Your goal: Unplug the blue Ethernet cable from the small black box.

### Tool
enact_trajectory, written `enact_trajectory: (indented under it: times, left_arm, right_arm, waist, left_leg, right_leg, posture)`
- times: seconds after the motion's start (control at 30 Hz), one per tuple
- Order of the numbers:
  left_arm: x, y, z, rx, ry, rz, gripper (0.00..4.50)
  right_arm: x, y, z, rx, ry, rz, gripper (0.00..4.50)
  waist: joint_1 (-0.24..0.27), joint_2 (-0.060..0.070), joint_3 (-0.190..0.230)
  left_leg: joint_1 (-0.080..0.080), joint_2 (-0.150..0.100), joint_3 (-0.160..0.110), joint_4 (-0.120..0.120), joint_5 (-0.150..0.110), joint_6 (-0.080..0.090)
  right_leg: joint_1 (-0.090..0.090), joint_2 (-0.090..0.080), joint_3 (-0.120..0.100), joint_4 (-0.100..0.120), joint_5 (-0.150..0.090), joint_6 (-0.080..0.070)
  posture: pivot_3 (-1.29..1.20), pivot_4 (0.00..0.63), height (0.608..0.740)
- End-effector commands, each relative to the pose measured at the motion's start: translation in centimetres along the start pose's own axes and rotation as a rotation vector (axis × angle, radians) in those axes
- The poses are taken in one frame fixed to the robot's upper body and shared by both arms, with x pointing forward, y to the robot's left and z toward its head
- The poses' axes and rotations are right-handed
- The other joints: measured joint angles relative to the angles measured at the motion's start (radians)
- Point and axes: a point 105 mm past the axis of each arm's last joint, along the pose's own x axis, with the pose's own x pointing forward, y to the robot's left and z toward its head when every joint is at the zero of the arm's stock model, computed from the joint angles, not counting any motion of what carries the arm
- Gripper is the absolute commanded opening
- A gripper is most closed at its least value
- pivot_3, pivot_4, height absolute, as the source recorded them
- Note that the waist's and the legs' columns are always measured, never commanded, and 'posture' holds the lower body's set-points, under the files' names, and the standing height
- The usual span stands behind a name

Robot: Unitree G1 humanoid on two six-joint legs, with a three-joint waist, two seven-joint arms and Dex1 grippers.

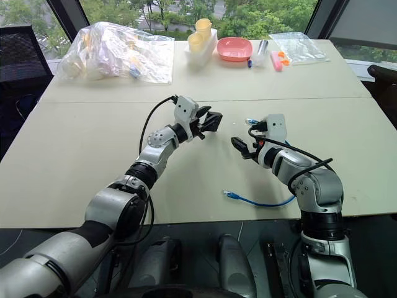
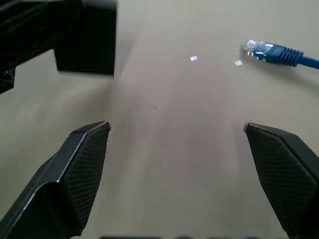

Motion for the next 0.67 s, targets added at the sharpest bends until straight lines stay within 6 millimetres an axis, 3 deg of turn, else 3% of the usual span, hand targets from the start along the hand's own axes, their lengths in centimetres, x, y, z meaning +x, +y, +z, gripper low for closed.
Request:
enact_trajectory:
  times: [0.03,0.1,0.23,0.37,0.47,0.67]
  left_arm:
    - [0.6,-0.2,1.7,0.034,-0.045,-0.033,3.85]
    - [0.3,-0.1,2.0,0.053,-0.021,-0.090,4.49]
    - [-1.2,2.0,6.5,0.077,-0.094,-0.119,4.49]
    - [-5.3,3.7,9.7,0.028,-0.068,-0.146,4.49]
    - [-8.4,3.9,9.5,0.032,0.013,-0.155,4.49]
    - [-15.2,4.7,5.4,-0.042,0.234,-0.072,4.49]
  right_arm:
    - [-0.8,-0.1,1.2,-0.013,-0.063,-0.014,4.50]
    - [-1.0,-0.2,1.2,-0.025,-0.067,-0.016,4.50]
    - [-2.3,-0.2,1.7,-0.050,-0.100,0.017,4.50]
    - [-3.6,-0.1,2.0,-0.097,-0.140,0.067,4.50]
    - [-4.6,0.0,1.7,-0.138,-0.149,0.098,4.50]
    - [-6.5,0.6,1.0,-0.209,-0.189,0.167,4.50]
  waist:
    - [0.000,0.000,0.000]
    - [0.000,0.000,0.000]
    - [-0.004,0.000,0.000]
    - [-0.010,0.001,-0.001]
    - [-0.007,0.002,-0.001]
    - [-0.006,0.002,-0.001]
  left_leg:
    - [-0.001,0.000,0.000,0.001,0.000,0.000]
    - [-0.001,0.000,0.000,0.002,0.000,0.001]
    - [-0.001,0.000,0.000,0.002,-0.001,0.001]
    - [-0.001,0.001,0.000,0.002,-0.001,0.001]
    - [0.001,0.001,-0.001,0.002,-0.001,0.002]
    - [0.001,0.002,-0.001,0.003,-0.001,0.002]
  right_leg:
    - [0.000,0.000,0.000,0.000,0.000,0.000]
    - [0.000,0.000,0.000,0.000,0.000,0.000]
    - [0.000,0.000,0.000,0.000,0.000,0.000]
    - [0.000,0.000,0.000,0.001,0.000,0.000]
    - [0.001,0.000,0.000,0.001,0.000,0.000]
    - [0.002,0.000,0.000,0.001,-0.002,-0.003]
  posture:
    - [0.00,0.150,0.740]
    - [0.00,0.150,0.740]
    - [0.00,0.150,0.740]
    - [0.00,0.150,0.740]
    - [0.00,0.150,0.740]
    - [0.00,0.150,0.740]
